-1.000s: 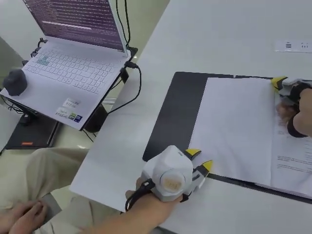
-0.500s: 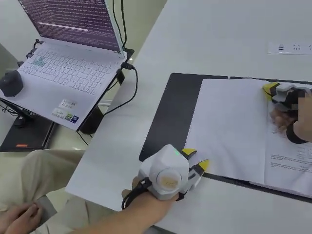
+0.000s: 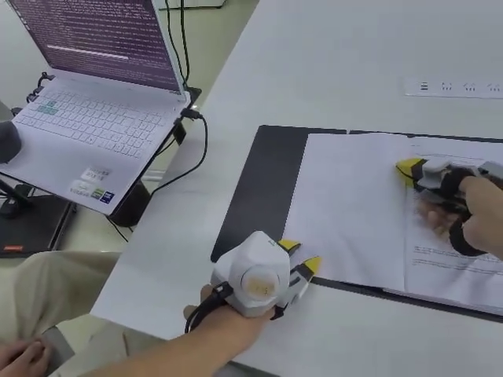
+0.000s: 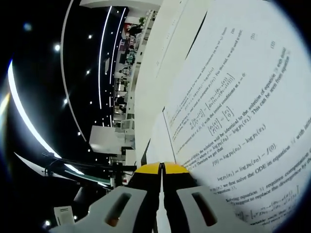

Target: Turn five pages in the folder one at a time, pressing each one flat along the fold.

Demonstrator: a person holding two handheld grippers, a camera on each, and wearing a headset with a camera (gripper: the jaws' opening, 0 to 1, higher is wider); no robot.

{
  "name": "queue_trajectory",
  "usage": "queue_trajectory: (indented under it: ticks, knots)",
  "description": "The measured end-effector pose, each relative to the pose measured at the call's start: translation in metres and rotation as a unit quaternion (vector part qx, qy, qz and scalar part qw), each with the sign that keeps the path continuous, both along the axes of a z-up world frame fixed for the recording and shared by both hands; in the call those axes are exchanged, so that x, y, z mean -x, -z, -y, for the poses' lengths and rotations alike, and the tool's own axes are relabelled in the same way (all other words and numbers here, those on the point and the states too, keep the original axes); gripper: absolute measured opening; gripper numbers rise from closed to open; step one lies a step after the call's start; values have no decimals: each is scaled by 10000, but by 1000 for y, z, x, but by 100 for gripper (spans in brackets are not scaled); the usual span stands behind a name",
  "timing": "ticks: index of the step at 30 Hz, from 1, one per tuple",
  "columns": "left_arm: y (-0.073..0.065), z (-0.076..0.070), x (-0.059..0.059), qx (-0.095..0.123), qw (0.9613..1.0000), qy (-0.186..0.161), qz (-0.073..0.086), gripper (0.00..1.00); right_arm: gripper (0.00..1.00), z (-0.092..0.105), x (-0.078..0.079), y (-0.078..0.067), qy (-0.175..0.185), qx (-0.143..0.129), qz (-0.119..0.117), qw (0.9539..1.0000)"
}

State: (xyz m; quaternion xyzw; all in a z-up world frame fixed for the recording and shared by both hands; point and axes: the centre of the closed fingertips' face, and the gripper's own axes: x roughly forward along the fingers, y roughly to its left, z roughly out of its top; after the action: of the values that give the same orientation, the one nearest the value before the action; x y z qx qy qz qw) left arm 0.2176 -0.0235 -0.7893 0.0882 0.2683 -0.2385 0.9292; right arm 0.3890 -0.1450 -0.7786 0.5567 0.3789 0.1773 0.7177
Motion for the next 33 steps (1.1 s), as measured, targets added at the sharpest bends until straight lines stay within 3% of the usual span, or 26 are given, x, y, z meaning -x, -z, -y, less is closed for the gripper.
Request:
queue_trajectory:
  ticks: [33]
  knots:
    - [1,-1,0,58,10000,-54,-38,19,0,-7,88,1,-398,-187,-253,9987]
